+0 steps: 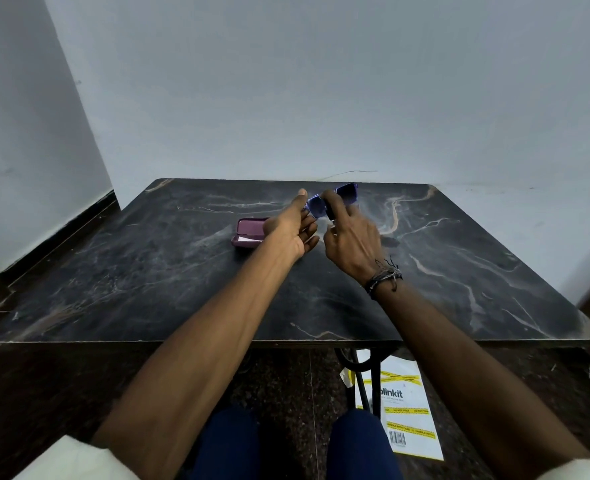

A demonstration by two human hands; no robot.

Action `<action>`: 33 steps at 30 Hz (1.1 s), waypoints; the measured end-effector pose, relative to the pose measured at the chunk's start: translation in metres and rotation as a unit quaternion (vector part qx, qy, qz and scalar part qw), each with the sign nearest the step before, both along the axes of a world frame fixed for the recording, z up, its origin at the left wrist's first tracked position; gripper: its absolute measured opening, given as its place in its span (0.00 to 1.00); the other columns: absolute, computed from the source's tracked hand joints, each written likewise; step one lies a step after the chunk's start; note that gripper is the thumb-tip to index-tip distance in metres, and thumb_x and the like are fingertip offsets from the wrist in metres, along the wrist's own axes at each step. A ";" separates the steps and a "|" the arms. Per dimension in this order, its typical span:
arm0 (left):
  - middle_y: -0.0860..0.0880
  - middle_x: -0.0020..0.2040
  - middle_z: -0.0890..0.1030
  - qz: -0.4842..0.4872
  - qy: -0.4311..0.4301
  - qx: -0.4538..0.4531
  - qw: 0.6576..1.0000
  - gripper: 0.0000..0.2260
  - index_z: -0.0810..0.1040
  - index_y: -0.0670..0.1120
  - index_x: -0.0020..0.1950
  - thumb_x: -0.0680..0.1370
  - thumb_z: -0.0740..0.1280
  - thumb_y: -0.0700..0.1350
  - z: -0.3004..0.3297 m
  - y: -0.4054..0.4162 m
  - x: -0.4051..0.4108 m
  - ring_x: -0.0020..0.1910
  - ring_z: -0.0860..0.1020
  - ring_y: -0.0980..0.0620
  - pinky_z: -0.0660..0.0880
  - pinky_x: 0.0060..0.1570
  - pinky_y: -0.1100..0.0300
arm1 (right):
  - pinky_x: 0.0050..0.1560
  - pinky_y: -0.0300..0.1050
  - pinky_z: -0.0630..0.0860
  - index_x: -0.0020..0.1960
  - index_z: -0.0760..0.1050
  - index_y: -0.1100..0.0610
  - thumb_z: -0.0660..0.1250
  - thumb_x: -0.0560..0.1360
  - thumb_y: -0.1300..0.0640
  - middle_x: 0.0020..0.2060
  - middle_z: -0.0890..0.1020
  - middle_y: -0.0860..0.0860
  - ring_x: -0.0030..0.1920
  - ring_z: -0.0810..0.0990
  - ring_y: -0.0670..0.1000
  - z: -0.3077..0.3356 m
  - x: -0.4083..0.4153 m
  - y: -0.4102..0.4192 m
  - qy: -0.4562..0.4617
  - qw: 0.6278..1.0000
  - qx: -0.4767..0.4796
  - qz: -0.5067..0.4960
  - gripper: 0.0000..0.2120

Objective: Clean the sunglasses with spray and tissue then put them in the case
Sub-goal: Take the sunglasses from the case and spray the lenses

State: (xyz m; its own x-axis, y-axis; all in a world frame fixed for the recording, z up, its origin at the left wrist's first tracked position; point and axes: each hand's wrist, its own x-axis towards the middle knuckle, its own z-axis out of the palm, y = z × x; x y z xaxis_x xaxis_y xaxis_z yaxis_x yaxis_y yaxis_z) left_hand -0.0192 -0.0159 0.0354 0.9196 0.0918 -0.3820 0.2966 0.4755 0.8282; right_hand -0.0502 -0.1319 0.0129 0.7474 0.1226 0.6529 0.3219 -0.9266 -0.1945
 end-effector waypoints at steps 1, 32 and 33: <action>0.50 0.32 0.80 -0.001 0.002 0.002 1.000 0.17 0.81 0.45 0.44 0.70 0.76 0.58 0.000 0.000 0.000 0.26 0.77 0.53 0.77 0.31 0.58 | 0.27 0.45 0.67 0.66 0.60 0.47 0.61 0.69 0.65 0.39 0.72 0.55 0.29 0.71 0.56 0.000 -0.001 0.000 0.000 1.000 0.000 0.000 0.29; 0.49 0.30 0.79 -0.025 0.028 0.007 0.999 0.17 0.78 0.45 0.37 0.71 0.76 0.57 0.001 0.002 -0.006 0.28 0.76 0.52 0.77 0.35 0.56 | 0.31 0.43 0.60 0.65 0.63 0.50 0.59 0.70 0.66 0.37 0.71 0.56 0.28 0.65 0.51 0.006 0.006 -0.038 0.014 0.993 0.045 -0.111 0.26; 0.49 0.30 0.79 -0.024 0.028 0.007 0.999 0.17 0.78 0.45 0.37 0.71 0.76 0.57 0.001 0.002 -0.007 0.28 0.76 0.52 0.77 0.35 0.56 | 0.31 0.44 0.61 0.66 0.63 0.50 0.59 0.70 0.66 0.37 0.72 0.56 0.28 0.66 0.52 0.006 0.006 -0.037 0.012 0.993 0.047 -0.110 0.26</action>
State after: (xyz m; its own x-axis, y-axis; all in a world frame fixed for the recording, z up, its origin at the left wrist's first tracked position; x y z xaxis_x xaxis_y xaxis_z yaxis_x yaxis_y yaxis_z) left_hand -0.0259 -0.0143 0.0363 0.9002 0.0535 -0.4321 0.3653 0.4473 0.8164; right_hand -0.0439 -0.1691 0.0184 0.7653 -0.1063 0.6349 0.1078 -0.9512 -0.2892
